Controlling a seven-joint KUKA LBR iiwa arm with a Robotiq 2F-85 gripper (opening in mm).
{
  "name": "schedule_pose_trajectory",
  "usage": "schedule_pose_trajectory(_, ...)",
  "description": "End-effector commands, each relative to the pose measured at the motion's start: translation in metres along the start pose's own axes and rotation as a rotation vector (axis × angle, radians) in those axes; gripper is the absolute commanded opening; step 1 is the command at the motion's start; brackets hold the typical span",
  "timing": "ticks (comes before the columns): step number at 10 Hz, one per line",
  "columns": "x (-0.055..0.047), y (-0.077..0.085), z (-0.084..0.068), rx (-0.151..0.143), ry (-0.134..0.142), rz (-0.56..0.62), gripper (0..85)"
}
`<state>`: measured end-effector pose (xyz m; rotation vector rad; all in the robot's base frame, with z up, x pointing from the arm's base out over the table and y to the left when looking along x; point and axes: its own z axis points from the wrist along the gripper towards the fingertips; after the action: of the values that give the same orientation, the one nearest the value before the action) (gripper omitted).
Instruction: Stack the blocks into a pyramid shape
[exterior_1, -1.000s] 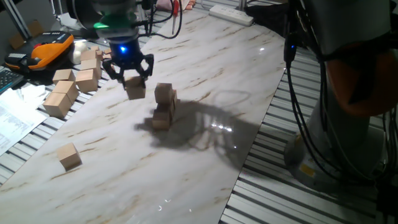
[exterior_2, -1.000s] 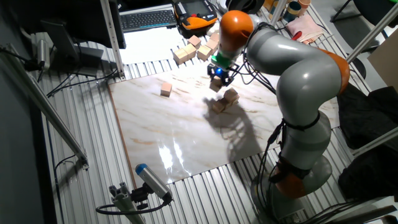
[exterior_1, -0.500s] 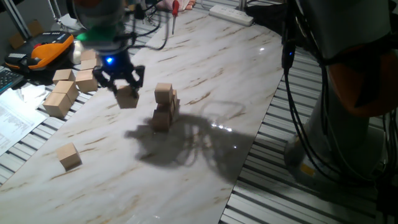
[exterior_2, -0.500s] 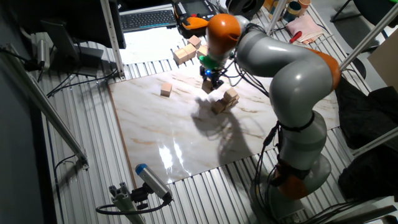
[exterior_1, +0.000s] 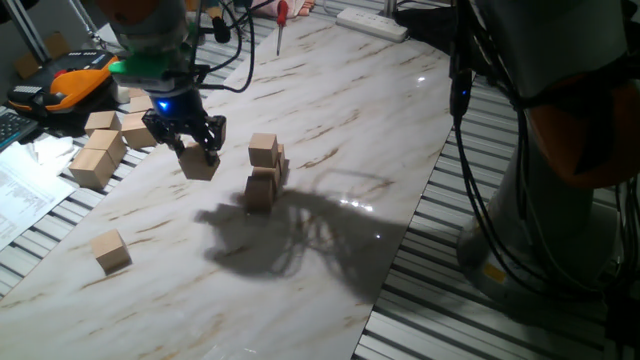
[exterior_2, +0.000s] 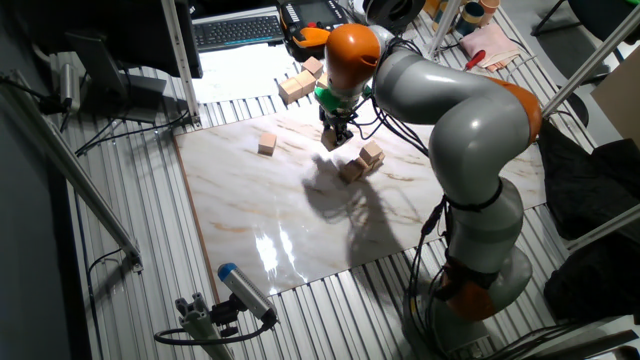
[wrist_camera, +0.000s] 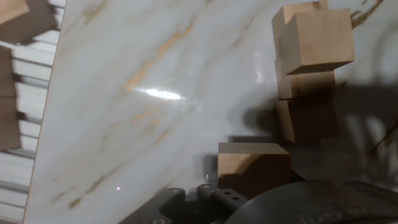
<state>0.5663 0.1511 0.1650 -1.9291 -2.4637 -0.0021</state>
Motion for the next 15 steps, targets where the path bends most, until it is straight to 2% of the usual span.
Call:
schedule_pose_trajectory(1,0.0,0.0,0.0,-0.004,0.007,-0.015,0.0)
schedule_pose_trajectory(3,0.0,0.0,0.0,-0.01,0.03,-0.128,0.0)
schedule_pose_trajectory(4,-0.001,-0.001,0.0,-0.031,0.06,-0.152,0.0)
schedule_pose_trajectory(5,-0.006,-0.006,0.001,-0.037,0.067,-0.161,0.0)
schedule_pose_trajectory(7,-0.017,-0.016,0.005,-0.03,0.059,-0.181,0.0)
schedule_pose_trajectory(10,-0.031,-0.026,0.01,-0.006,0.035,-0.206,0.0)
schedule_pose_trajectory(15,-0.053,-0.044,0.01,0.013,0.024,-0.253,0.0)
